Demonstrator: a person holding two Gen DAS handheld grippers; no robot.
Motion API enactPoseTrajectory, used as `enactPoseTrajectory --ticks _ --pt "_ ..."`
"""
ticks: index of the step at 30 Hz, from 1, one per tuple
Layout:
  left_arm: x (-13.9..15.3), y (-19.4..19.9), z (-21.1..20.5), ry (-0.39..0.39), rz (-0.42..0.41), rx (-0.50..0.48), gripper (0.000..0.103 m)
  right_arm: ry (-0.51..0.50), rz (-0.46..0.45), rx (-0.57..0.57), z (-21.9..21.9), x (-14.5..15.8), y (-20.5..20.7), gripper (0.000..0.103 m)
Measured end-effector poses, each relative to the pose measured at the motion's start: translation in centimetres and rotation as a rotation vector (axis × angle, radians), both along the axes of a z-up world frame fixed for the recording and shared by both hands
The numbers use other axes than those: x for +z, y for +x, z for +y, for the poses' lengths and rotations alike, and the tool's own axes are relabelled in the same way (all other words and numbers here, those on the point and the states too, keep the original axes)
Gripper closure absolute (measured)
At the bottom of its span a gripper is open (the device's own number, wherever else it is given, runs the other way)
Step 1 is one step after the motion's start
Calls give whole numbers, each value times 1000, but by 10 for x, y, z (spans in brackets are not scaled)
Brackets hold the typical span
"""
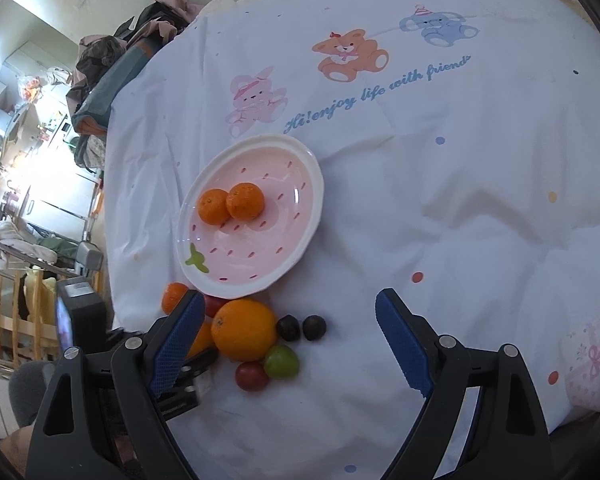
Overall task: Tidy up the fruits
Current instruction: 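Grasp a large orange from the pile with the left gripper, then grasp the green lime with the right gripper while the left gripper holds the orange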
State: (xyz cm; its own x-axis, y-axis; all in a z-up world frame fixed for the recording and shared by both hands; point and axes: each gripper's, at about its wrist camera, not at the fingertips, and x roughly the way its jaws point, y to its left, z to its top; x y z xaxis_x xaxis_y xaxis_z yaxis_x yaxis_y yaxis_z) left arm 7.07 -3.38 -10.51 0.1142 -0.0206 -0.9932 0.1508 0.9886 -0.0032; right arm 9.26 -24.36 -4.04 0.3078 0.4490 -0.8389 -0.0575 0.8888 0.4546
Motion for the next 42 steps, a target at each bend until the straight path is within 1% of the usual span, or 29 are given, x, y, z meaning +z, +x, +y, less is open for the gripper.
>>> enactPoseTrajectory --ticks 2,5,8,11,13,14,15,17,18,19,20,22,25,27,29,33,34,35,36,39,42 --pt "9 -5 7 -35 8 22 45 -1 4 -10 -3 -1 -1 14" --pt "25 -14 14 -79 -16 37 45 -7 9 -19 -5 -2 -2 14" --pt "44 -20 21 -118 -73 62 45 -18 14 -20 -5 -4 -4 14" --pt "64 -27 35 -146 -150 106 45 -35 23 -14 -4 -7 -6 14" --pt "71 -34 40 -135 -196 127 45 -55 30 5 0 -11 -8 14" --pt "68 -36 44 -128 -215 135 45 -61 40 24 2 -14 -8 14" --pt "68 -35 47 -123 -228 142 46 -60 71 53 6 -21 -8 16" --pt "73 -35 49 -118 -248 159 46 -21 123 95 11 -31 -10 32" --pt "73 -35 52 -119 -251 167 46 7 158 114 13 -36 -11 35" --pt "72 -34 53 -120 -251 175 46 27 187 128 16 -42 -11 41" --pt "69 -33 52 -124 -245 184 46 30 201 139 19 -46 -12 49" --pt "63 -30 52 -142 -224 199 46 22 225 167 26 -53 -13 57" --pt "61 -29 53 -170 -204 211 46 -20 240 200 37 -62 -13 58" --pt "62 -30 53 -168 -209 209 45 -50 251 215 41 -68 -12 58" --pt "64 -31 54 -168 -216 213 46 -64 266 225 44 -74 -11 58" --pt "63 -29 57 -182 -210 227 46 -84 256 249 53 -77 -9 60" --pt "63 -29 58 -183 -208 230 46 -84 256 253 55 -77 -8 62" --pt "62 -29 59 -184 -204 234 46 -82 255 258 55 -77 -9 70" --pt "62 -29 60 -186 -201 237 46 -79 253 267 55 -76 -9 73" --pt "59 -27 61 -187 -193 244 45 -101 239 296 57 -76 -13 73" --pt "59 -26 61 -186 -192 244 45 -88 236 285 53 -74 -16 73"
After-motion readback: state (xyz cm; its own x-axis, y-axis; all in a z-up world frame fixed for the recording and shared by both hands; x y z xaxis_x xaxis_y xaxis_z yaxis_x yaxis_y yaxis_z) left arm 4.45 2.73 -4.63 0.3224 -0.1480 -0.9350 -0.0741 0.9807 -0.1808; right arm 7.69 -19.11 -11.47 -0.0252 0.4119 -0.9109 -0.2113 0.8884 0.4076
